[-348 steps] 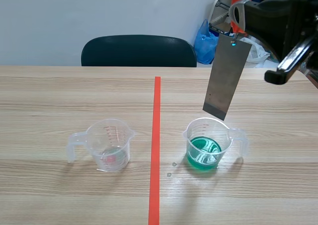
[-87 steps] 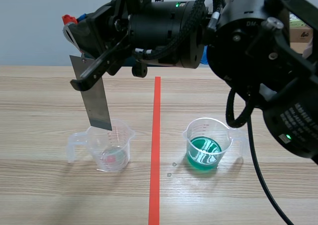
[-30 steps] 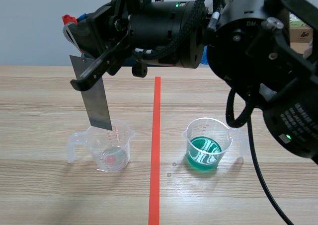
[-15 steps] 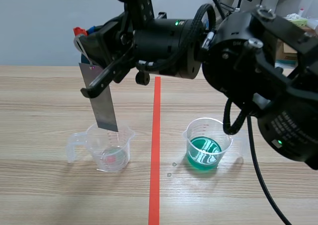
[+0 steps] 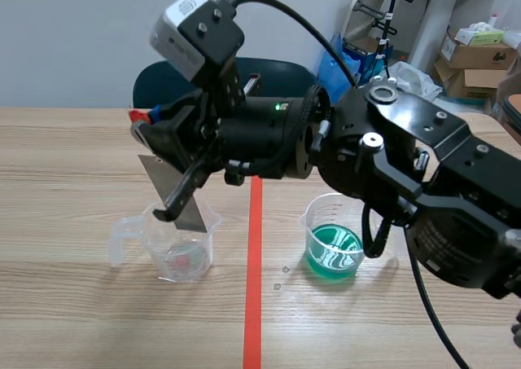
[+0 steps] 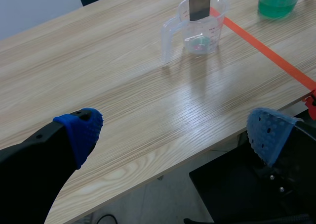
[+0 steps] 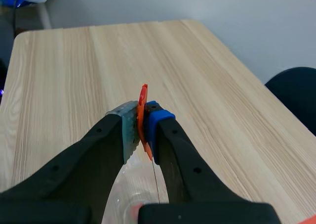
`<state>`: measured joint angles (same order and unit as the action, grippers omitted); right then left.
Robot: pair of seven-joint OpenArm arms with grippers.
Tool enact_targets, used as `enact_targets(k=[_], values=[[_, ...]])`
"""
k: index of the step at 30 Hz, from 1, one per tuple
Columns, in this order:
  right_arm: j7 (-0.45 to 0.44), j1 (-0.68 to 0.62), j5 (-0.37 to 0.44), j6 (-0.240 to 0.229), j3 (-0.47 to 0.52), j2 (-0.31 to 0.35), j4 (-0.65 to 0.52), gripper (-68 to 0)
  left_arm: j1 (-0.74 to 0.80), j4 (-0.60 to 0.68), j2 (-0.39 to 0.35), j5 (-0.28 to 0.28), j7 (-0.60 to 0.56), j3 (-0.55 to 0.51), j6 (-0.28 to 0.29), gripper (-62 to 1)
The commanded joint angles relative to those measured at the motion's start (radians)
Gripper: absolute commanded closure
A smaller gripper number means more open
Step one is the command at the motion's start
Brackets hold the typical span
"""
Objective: Do the redox reaction experiment
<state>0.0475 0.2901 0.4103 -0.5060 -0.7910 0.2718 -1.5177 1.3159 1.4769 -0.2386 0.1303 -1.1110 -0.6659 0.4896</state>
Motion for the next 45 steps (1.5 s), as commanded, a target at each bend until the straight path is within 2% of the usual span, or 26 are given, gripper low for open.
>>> enact_targets(k=[1, 6, 19, 23, 27, 45], values=[[-0.027, 0.023, -0.011, 0.007, -0.005, -0.01, 0.01, -0.7, 0.001, 0.008, -0.003, -0.013, -0.015, -0.004, -0.002, -62.3], [-0.093, 0.023, -0.067, 0.007, -0.008, -0.014, 0.061, -0.6, 0.001, 0.008, -0.003, -0.013, -0.015, -0.004, -0.002, -62.3], [-0.214, 0.023, -0.248, -0.004, -0.008, -0.014, 0.072, -0.6, 0.001, 0.008, -0.003, -0.013, -0.015, -0.004, -0.002, -62.3], [-0.266, 0.023, -0.273, -0.004, -0.008, -0.015, 0.101, -0.6, 0.001, 0.008, -0.003, -0.013, -0.015, -0.004, -0.002, -62.3], [-0.301, 0.023, -0.28, -0.005, -0.008, -0.015, 0.137, -0.6, 0.001, 0.008, -0.003, -0.013, -0.015, -0.004, -0.002, -62.3], [-0.301, 0.023, -0.28, -0.004, -0.008, -0.014, 0.147, -1.4, 0.001, 0.008, -0.003, -0.013, -0.015, -0.004, -0.002, -62.3]])
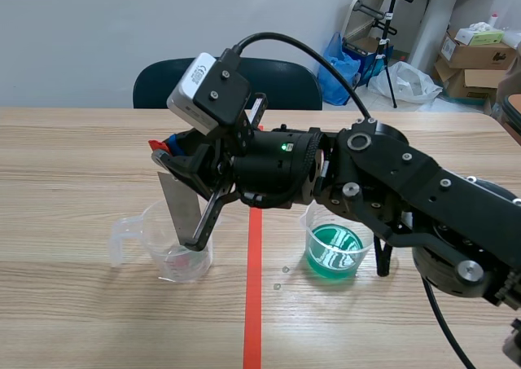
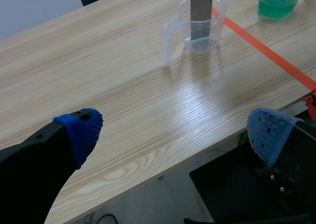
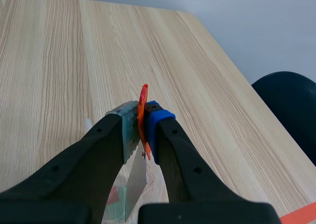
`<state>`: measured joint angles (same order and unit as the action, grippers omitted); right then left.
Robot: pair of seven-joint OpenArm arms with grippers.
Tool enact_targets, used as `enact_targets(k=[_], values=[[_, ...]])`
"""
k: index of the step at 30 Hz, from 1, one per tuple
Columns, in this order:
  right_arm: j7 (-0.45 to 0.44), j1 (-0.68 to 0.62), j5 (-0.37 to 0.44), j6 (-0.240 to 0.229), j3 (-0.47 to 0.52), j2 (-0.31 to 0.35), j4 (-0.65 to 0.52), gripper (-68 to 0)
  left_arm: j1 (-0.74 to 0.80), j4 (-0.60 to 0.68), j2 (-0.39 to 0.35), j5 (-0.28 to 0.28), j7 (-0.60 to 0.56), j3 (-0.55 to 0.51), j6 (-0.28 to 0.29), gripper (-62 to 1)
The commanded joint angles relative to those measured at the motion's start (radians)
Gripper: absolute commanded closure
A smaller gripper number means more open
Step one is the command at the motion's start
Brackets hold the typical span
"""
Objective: Do the redox reaction experiment
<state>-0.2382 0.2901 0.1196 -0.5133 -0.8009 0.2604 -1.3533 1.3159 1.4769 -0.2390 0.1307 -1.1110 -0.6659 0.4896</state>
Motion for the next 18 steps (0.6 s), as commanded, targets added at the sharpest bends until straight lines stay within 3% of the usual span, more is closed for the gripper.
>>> enact_targets(k=[1, 3, 6, 8, 10, 14, 18], values=[[-0.015, 0.023, 0.01, 0.003, 0.002, -0.003, -0.017, -4.0, 0.001, 0.008, -0.003, -0.013, -0.015, -0.004, -0.002, -62.3], [-0.015, 0.023, 0.01, 0.002, 0.002, -0.003, -0.017, -14.3, 0.001, 0.008, -0.003, -0.013, -0.015, -0.004, -0.002, -62.3], [-0.017, 0.023, 0.01, -0.009, 0.002, -0.003, -0.017, -39.4, 0.001, 0.008, -0.003, -0.013, -0.015, -0.004, -0.002, -62.3], [-0.026, 0.023, 0.01, -0.012, 0.002, -0.003, -0.017, -51.2, 0.001, 0.008, -0.003, -0.013, -0.015, -0.004, -0.002, -62.3], [-0.027, 0.023, 0.01, -0.021, 0.002, -0.003, -0.017, -56.9, 0.001, 0.008, -0.003, -0.013, -0.015, -0.004, -0.002, -62.3], [-0.017, 0.023, 0.01, -0.097, 0.002, -0.004, -0.017, -66.5, 0.001, 0.008, -0.003, -0.013, -0.015, -0.004, -0.002, -62.3], [0.008, 0.023, 0.01, -0.109, 0.002, -0.003, -0.017, -67.9, 0.001, 0.008, -0.003, -0.013, -0.015, -0.004, -0.002, -62.3]])
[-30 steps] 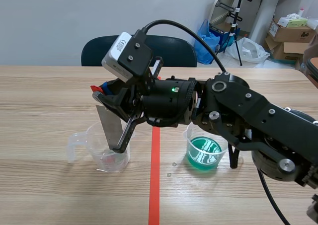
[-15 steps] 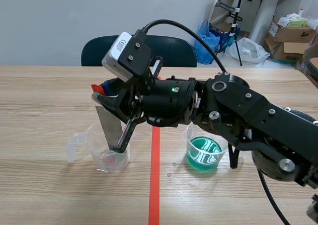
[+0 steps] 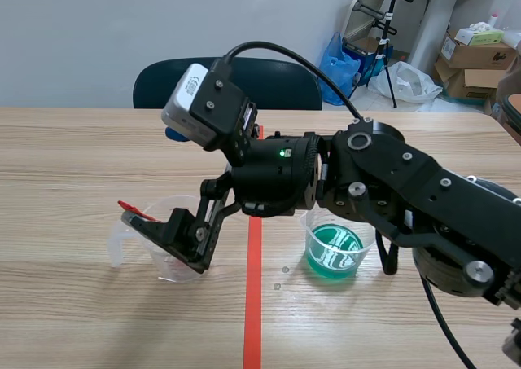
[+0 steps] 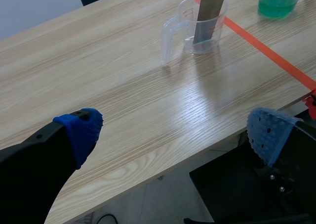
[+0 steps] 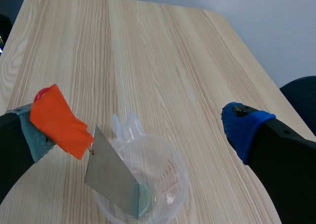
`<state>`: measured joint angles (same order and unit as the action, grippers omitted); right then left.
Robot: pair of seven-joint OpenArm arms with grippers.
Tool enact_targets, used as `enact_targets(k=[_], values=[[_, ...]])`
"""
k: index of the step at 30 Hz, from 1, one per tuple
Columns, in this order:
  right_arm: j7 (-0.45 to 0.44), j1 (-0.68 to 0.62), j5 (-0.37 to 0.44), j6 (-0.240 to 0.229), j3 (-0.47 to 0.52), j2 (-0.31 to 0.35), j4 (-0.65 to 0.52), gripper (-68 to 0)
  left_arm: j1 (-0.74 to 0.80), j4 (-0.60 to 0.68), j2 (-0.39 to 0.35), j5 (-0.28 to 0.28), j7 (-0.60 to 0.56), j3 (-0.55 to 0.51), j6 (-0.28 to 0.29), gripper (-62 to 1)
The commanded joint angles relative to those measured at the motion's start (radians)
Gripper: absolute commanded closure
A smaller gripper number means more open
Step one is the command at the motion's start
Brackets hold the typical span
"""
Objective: Do the redox reaction experiment
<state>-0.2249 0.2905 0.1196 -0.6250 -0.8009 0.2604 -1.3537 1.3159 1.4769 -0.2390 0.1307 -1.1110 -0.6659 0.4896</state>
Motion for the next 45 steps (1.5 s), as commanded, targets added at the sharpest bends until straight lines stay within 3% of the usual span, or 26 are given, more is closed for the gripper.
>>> enact_targets(k=[1, 45], values=[[-0.005, 0.022, 0.01, 0.003, 0.002, -0.003, -0.017, -67.9, 0.001, 0.008, -0.003, -0.013, -0.015, -0.004, -0.002, -62.3], [0.009, 0.022, 0.006, 0.003, 0.002, -0.003, -0.017, -67.9, 0.001, 0.008, -0.003, -0.014, -0.015, -0.004, -0.002, -62.3]])
